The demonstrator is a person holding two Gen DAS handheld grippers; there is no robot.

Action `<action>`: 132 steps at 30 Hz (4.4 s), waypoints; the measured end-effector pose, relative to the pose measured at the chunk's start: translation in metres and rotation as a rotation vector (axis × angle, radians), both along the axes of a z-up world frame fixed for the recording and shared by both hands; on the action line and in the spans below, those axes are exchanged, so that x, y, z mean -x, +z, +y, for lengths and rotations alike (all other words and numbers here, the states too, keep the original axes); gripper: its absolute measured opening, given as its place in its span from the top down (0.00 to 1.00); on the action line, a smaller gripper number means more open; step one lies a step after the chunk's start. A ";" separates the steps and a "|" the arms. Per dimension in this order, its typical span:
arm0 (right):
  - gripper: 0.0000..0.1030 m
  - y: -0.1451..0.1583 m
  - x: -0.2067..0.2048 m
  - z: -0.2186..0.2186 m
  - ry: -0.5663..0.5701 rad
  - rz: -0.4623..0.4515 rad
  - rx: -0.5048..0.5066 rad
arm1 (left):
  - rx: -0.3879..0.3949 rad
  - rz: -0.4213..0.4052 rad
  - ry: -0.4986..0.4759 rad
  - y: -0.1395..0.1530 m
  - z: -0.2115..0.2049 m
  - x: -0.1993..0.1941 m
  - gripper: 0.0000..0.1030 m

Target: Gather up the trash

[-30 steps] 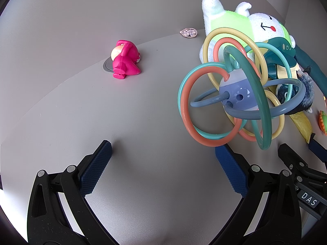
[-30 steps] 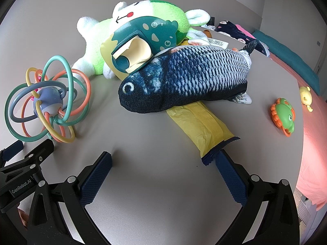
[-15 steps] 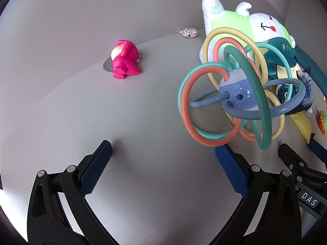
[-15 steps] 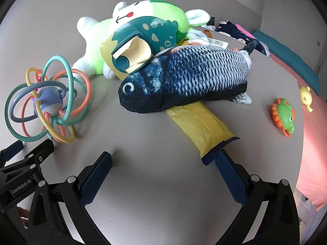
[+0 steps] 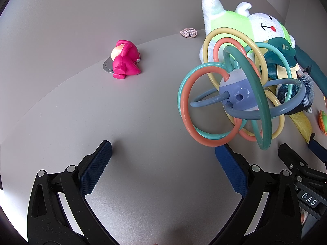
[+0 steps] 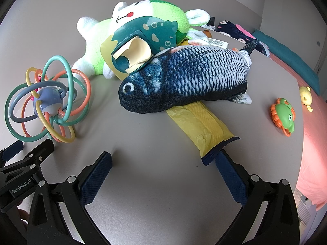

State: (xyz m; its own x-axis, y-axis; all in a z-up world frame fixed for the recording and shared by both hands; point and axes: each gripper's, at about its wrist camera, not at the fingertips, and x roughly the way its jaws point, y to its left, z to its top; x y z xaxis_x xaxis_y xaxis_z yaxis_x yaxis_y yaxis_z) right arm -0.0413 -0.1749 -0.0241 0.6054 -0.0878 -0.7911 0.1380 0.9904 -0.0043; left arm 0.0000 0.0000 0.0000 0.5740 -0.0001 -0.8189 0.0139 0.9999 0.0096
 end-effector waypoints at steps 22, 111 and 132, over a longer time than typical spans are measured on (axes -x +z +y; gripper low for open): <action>0.02 0.056 0.030 -0.040 0.184 -0.091 -0.138 | 0.064 -0.043 -0.067 0.060 0.005 0.016 0.05; 0.89 0.057 0.261 -0.413 -0.524 -0.172 -0.255 | 0.187 -0.052 -1.031 0.067 -0.395 0.210 0.94; 0.47 -0.008 0.287 -0.490 -0.714 -0.053 -0.241 | 0.004 -0.022 -1.124 -0.002 -0.475 0.254 0.06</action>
